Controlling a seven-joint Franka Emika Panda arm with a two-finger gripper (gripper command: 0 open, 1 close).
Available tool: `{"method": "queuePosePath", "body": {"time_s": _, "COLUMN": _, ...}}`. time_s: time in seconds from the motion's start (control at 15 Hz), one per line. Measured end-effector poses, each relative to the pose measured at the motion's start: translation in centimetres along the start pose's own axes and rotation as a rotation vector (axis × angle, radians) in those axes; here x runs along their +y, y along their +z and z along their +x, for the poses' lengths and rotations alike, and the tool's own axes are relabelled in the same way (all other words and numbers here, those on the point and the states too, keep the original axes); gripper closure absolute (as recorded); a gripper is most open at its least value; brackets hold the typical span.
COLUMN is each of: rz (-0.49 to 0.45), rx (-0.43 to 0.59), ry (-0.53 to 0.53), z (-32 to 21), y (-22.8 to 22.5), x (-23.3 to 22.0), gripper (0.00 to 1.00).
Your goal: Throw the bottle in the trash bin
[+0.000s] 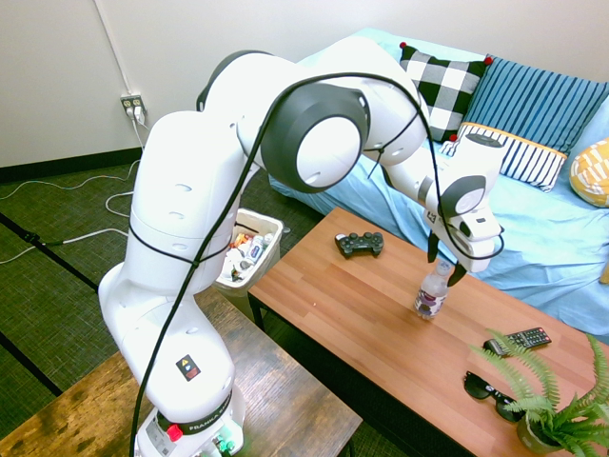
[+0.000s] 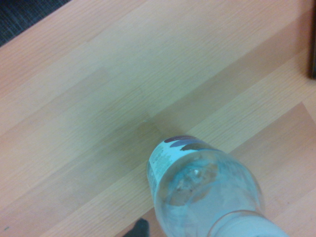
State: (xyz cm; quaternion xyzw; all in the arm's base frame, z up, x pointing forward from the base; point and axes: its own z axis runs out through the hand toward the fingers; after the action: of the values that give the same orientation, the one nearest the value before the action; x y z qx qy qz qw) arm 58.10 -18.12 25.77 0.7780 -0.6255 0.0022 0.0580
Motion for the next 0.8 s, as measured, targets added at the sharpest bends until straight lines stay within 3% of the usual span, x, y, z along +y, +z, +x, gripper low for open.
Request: {"method": "queuePosePath", "body": {"time_s": 0.8, "rz": 0.024, "rx": -0.031, "ry": -0.008, "z": 0.15, "y": -0.47, "x": 0.01, "gripper": 1.0}}
